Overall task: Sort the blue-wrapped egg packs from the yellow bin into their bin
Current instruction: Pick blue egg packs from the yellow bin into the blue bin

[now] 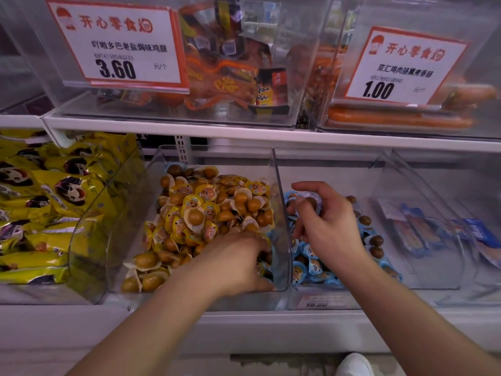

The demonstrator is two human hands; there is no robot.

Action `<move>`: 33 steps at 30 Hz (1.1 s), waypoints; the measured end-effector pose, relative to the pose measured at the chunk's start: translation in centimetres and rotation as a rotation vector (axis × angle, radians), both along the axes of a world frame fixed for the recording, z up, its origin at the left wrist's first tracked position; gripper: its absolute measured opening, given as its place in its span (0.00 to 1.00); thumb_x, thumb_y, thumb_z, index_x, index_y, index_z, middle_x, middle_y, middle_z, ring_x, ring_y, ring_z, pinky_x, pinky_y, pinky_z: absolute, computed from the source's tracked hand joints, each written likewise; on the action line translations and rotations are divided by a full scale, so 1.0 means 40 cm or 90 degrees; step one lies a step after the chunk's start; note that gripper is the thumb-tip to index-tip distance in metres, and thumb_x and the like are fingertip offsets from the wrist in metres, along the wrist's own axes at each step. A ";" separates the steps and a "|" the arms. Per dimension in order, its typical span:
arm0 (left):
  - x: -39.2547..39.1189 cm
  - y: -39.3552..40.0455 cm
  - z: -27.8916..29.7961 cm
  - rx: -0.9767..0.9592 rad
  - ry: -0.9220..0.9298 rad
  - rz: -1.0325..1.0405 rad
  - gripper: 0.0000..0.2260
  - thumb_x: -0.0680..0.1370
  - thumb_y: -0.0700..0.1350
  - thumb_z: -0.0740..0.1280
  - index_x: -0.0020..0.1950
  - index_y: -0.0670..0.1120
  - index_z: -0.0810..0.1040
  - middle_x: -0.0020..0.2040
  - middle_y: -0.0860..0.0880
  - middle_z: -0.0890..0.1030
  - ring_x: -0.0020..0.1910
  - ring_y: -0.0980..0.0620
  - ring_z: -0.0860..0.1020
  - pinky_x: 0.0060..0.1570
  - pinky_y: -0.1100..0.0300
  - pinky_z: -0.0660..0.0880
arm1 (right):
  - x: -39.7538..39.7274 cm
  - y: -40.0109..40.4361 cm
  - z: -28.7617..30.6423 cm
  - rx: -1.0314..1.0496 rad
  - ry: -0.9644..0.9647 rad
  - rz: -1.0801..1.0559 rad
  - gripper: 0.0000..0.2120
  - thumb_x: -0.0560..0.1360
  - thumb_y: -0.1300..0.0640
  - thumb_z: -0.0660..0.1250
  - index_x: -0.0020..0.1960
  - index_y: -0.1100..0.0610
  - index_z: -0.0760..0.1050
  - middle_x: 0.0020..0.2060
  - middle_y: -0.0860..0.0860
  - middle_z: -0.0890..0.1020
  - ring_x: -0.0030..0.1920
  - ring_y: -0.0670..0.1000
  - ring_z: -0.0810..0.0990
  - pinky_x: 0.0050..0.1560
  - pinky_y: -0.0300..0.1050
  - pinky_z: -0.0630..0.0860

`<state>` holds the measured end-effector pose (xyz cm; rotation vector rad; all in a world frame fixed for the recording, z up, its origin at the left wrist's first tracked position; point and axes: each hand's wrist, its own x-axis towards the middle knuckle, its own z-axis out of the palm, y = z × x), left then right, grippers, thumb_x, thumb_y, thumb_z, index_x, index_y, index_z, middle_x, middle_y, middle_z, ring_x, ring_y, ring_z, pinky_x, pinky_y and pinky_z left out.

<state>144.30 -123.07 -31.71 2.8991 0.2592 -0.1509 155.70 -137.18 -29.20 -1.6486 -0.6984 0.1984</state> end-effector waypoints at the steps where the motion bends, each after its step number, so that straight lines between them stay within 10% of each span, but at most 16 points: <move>1: 0.003 0.000 0.000 0.015 0.008 -0.009 0.27 0.68 0.66 0.71 0.63 0.56 0.76 0.60 0.52 0.77 0.57 0.48 0.74 0.54 0.53 0.76 | 0.000 -0.001 -0.003 -0.005 -0.002 0.001 0.11 0.78 0.59 0.63 0.56 0.46 0.78 0.39 0.48 0.85 0.26 0.48 0.80 0.26 0.38 0.74; 10: 0.018 -0.012 -0.017 -0.059 0.033 0.024 0.35 0.69 0.62 0.71 0.73 0.56 0.64 0.64 0.50 0.76 0.59 0.46 0.77 0.54 0.51 0.77 | -0.001 0.002 -0.017 -0.027 -0.012 -0.012 0.10 0.79 0.59 0.63 0.56 0.48 0.78 0.37 0.53 0.83 0.26 0.48 0.80 0.25 0.38 0.74; 21: 0.015 0.002 -0.022 -0.173 -0.058 0.046 0.11 0.71 0.56 0.71 0.53 0.58 0.78 0.44 0.57 0.80 0.43 0.55 0.78 0.43 0.55 0.79 | -0.001 0.011 -0.019 -0.030 -0.008 -0.024 0.11 0.79 0.60 0.63 0.55 0.47 0.78 0.36 0.54 0.83 0.25 0.48 0.80 0.24 0.38 0.73; 28: 0.026 0.029 0.007 -0.492 -0.135 0.161 0.10 0.74 0.44 0.76 0.52 0.53 0.82 0.47 0.53 0.82 0.45 0.55 0.82 0.45 0.58 0.81 | 0.001 0.008 -0.002 0.001 0.004 -0.012 0.11 0.77 0.58 0.62 0.54 0.46 0.78 0.37 0.49 0.85 0.26 0.49 0.80 0.24 0.39 0.72; 33: 0.015 0.024 0.084 -0.914 -0.425 0.270 0.15 0.69 0.46 0.75 0.54 0.44 0.83 0.49 0.45 0.86 0.46 0.50 0.85 0.42 0.58 0.81 | -0.008 0.000 0.017 0.045 0.021 -0.018 0.12 0.79 0.61 0.63 0.53 0.45 0.78 0.37 0.52 0.84 0.26 0.53 0.80 0.24 0.43 0.73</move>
